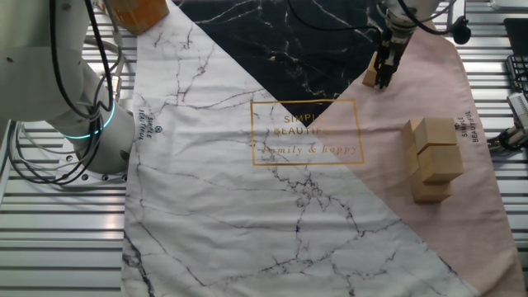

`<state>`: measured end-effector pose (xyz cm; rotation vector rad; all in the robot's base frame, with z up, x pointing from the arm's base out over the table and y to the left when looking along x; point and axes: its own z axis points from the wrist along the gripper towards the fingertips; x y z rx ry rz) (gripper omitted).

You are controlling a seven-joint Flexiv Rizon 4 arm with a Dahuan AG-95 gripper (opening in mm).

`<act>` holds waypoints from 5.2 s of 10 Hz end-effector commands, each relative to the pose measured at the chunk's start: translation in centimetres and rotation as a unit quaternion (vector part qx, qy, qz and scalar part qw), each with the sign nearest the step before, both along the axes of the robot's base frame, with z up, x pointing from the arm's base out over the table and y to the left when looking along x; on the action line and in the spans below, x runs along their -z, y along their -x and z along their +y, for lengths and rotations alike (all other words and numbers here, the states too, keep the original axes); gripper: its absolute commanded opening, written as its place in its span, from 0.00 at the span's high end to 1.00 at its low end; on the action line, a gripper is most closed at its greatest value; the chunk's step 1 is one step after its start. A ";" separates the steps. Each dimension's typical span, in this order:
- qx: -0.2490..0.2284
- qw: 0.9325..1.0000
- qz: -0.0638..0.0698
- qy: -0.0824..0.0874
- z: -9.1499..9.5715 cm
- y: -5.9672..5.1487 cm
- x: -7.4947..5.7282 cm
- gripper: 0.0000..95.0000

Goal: Stack the blocks into a pyramid shape

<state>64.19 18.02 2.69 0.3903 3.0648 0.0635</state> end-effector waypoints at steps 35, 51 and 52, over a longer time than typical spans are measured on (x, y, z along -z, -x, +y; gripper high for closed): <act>-0.107 0.994 0.001 0.004 -5.2 -0.6 -12.8 1.00; -0.070 0.997 -0.021 0.022 -5.6 -0.5 -12.8 1.00; -0.070 0.997 -0.022 0.034 -5.6 -0.5 -12.8 1.00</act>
